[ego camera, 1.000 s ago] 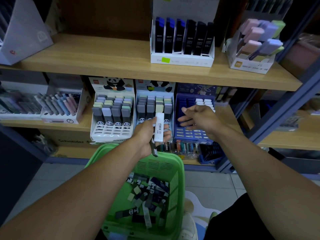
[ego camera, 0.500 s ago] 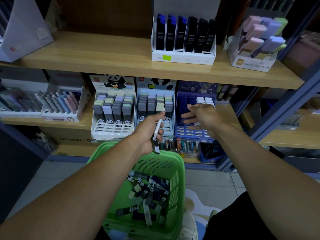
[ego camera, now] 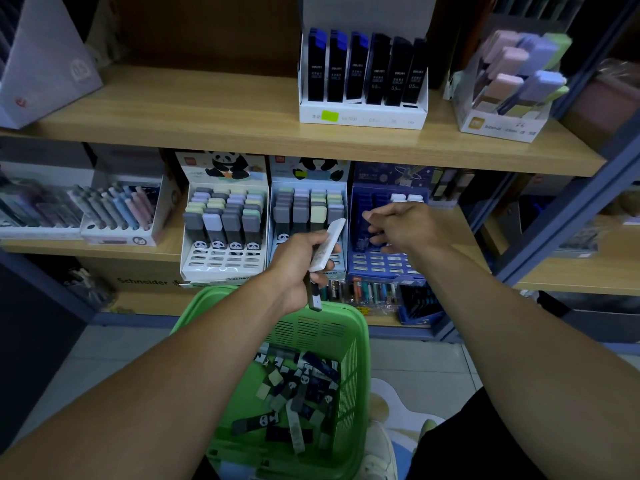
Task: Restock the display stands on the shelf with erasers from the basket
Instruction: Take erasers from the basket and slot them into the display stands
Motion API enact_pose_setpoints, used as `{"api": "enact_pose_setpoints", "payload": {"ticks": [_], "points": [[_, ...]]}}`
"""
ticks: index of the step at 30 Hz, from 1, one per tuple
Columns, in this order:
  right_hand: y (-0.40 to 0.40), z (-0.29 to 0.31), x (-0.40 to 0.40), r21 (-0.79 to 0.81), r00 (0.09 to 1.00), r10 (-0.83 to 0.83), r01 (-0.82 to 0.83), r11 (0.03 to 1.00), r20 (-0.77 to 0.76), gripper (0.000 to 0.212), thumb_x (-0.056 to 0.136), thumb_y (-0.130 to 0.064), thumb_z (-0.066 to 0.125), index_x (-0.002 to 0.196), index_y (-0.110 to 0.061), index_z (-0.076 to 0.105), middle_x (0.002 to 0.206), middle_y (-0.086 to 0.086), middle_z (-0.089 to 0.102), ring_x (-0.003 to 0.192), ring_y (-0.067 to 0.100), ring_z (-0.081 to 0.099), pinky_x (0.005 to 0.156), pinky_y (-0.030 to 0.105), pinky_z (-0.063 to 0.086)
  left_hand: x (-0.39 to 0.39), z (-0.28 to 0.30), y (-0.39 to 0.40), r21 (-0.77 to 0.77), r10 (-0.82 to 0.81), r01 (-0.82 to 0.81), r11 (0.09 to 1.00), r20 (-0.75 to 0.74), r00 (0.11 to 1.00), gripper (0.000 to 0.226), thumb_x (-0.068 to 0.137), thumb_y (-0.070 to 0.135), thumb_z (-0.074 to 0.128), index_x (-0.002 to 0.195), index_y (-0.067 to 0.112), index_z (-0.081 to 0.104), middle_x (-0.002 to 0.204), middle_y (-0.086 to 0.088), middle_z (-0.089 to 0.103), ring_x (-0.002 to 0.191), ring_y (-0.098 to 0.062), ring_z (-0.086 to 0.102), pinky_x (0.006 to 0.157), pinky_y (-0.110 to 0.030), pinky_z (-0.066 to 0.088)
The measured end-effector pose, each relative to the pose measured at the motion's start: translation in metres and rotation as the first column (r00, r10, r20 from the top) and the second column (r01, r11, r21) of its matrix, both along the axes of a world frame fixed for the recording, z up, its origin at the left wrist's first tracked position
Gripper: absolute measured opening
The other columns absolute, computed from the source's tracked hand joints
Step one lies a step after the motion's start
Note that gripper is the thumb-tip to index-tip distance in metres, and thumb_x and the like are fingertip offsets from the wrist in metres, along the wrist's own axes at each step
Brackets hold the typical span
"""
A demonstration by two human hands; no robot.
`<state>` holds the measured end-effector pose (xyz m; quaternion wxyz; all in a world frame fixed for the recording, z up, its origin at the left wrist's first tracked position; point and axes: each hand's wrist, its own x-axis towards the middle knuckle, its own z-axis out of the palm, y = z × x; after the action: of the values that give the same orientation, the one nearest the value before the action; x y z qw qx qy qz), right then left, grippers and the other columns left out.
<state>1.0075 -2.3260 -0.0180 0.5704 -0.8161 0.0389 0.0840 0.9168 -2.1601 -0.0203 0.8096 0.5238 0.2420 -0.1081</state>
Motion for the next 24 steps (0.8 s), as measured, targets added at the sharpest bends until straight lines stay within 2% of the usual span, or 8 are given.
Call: {"api": "enact_pose_setpoints", "payload": {"ticks": [3,7,10,12,15,17,20,24], "points": [[0.001,-0.003,-0.001,-0.060,1.000,-0.010,0.012,0.998,0.026,0.011,0.089,-0.030,0.075,0.091,-0.019,0.075,0.084,0.001,0.074,0.070,0.015,0.072,0.065,0.036,0.062,0.000,-0.001,-0.001,0.060,-0.047,0.045,0.997,0.028,0.999,0.018,0.102,0.024,0.053,0.110,0.017,0.067,0.085,0.005,0.075,0.051,-0.007,0.049,0.038,-0.017,0.028],[0.002,-0.003,-0.001,-0.096,0.998,-0.022,0.027,0.995,0.053,0.009,0.089,-0.026,0.076,0.088,-0.017,0.076,0.081,0.001,0.075,0.061,0.014,0.071,0.061,0.037,0.061,-0.001,-0.001,-0.003,0.112,-0.078,0.071,0.991,0.058,0.995,0.025,0.100,0.031,0.058,0.117,0.017,0.069,0.085,0.015,0.076,0.052,-0.001,0.060,0.041,-0.017,0.029],[0.004,-0.005,-0.004,-0.122,0.987,-0.023,0.043,0.992,0.158,0.008,0.090,-0.022,0.075,0.083,-0.018,0.074,0.079,0.001,0.074,0.055,0.011,0.069,0.052,0.025,0.053,-0.003,0.000,-0.005,0.130,-0.045,0.037,0.991,0.061,0.997,0.027,0.095,0.032,0.066,0.116,0.016,0.071,0.095,0.007,0.077,0.059,-0.004,0.068,0.038,-0.016,0.030],[0.006,-0.001,-0.010,-0.081,0.978,-0.023,0.040,0.996,0.206,0.013,0.093,-0.026,0.071,0.090,-0.014,0.073,0.076,0.002,0.072,0.051,0.010,0.066,0.049,0.022,0.050,-0.003,0.000,-0.005,0.129,-0.018,0.010,0.992,0.055,0.998,0.029,0.093,0.031,0.069,0.116,0.014,0.070,0.100,0.000,0.076,0.061,-0.006,0.070,0.035,-0.016,0.030],[0.008,0.016,-0.022,0.106,0.999,0.028,-0.033,0.994,0.044,0.035,0.094,-0.046,0.064,0.096,-0.012,0.071,0.074,0.007,0.073,0.052,0.016,0.064,0.050,0.026,0.051,-0.003,0.001,-0.007,0.122,0.006,-0.014,0.992,0.065,0.998,0.026,0.092,0.029,0.070,0.113,0.014,0.069,0.101,-0.004,0.075,0.063,-0.009,0.071,0.034,-0.016,0.031],[0.004,0.026,-0.029,0.137,0.986,0.149,-0.138,0.981,-0.074,0.042,0.091,-0.053,0.065,0.101,-0.013,0.072,0.080,0.007,0.075,0.061,0.018,0.066,0.054,0.028,0.054,-0.002,0.002,-0.009,0.137,0.013,-0.021,0.990,0.061,0.998,0.024,0.091,0.030,0.071,0.109,0.014,0.069,0.095,-0.004,0.075,0.064,-0.010,0.072,0.034,-0.016,0.030],[-0.009,0.028,-0.032,0.163,0.958,0.265,-0.246,0.955,-0.109,0.028,0.091,-0.031,0.073,0.110,-0.011,0.071,0.088,0.008,0.076,0.069,0.016,0.066,0.058,0.025,0.055,-0.001,0.001,-0.015,0.161,-0.015,0.010,0.987,0.028,0.999,0.027,0.091,0.033,0.071,0.109,0.014,0.070,0.098,-0.003,0.076,0.066,-0.010,0.072,0.035,-0.016,0.030],[-0.023,0.023,-0.029,0.228,0.953,0.241,-0.198,0.954,-0.185,0.022,0.091,-0.012,0.071,0.112,-0.007,0.069,0.095,0.013,0.076,0.076,0.017,0.070,0.065,0.026,0.057,-0.003,0.001,-0.024,0.161,-0.080,0.082,0.984,-0.017,0.997,0.032,0.090,0.037,0.071,0.111,0.013,0.070,0.089,0.000,0.078,0.066,-0.011,0.072,0.036,-0.016,0.030]]}}
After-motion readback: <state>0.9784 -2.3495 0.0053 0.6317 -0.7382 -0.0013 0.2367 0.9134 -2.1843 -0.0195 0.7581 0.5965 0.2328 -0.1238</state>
